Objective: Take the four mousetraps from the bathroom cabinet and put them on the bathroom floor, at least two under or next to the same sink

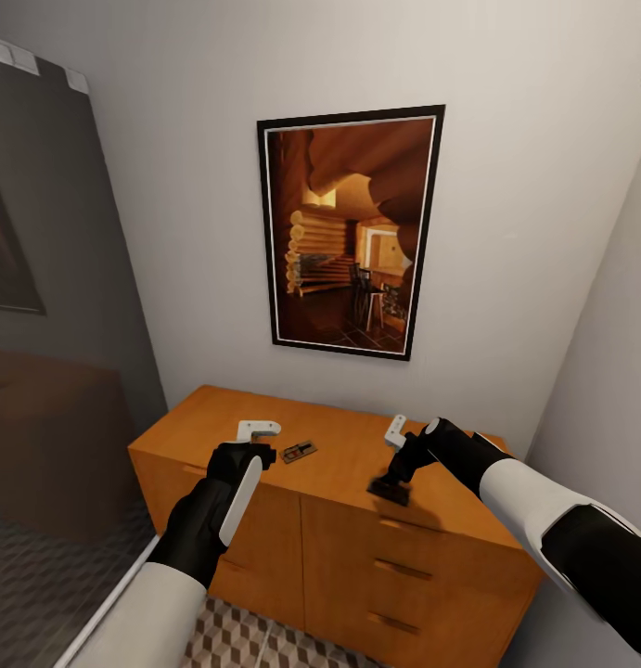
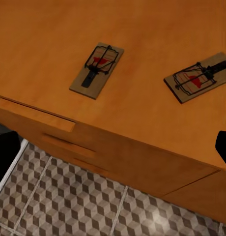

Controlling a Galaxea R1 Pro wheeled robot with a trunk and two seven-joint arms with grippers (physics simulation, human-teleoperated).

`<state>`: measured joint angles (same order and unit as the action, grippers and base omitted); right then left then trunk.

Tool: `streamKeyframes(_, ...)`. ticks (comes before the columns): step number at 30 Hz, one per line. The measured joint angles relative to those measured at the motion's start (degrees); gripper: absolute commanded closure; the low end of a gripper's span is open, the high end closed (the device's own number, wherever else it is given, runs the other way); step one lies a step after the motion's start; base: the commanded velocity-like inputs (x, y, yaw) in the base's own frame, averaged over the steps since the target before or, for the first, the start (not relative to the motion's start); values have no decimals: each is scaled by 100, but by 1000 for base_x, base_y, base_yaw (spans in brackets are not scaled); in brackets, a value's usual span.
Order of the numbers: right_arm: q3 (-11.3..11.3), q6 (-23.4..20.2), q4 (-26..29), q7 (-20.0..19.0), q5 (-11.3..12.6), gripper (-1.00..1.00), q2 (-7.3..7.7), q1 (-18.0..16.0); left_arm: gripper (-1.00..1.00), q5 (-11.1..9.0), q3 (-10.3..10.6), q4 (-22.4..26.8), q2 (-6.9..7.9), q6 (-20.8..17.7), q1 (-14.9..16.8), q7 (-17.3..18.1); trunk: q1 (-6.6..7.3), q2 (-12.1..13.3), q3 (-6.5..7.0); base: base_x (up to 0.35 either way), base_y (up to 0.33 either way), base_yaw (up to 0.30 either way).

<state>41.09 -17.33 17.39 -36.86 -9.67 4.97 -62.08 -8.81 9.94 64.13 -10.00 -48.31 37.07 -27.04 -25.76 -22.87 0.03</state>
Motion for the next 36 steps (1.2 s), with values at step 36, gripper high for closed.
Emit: streamKeyframes(36, 0, 0, 1, -1, -2, -100, 1, 1, -100, -2, 1, 0, 0, 0, -1, -2, 0, 0, 0, 0, -13, 0)
